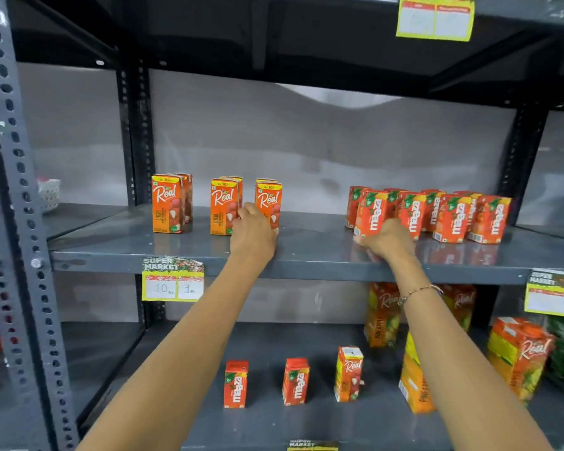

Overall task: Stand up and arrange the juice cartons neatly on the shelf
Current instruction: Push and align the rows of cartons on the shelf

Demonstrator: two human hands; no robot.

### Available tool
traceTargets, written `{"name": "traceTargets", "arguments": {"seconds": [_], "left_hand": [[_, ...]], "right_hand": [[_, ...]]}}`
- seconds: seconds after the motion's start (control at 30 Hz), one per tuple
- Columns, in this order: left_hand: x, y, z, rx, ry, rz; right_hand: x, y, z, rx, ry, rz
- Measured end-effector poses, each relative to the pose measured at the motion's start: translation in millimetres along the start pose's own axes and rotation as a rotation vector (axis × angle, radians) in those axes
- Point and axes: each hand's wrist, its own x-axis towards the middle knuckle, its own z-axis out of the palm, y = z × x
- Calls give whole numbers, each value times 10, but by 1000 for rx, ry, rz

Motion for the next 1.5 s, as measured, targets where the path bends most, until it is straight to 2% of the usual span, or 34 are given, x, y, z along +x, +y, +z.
{"name": "traceTargets", "arguments": {"seconds": [0.13,0.27,0.77,0.93,1.0,1.1,1.3,1.5], "left_hand": [[77,149,85,-38,-55,-110],[171,222,146,-105,-32,-213],[222,220,244,-53,-15,-202],[225,208,259,-38,-20,-199],[233,210,262,-9,-26,-196],[235,215,262,-18,-36,-205],[237,223,263,-58,-28,-215],[248,212,281,-75,-22,-214]], "right_hand": [[159,-80,9,-41,2,16],[263,-68,97,8,98,-9],[298,13,169,-2,153,-40],[310,149,64,184,-22,-5],[342,276,-55,189,19,11],[449,446,-273,92,171,132],[593,492,-278,-51,53,111],[671,520,-235,21,108,77]]}}
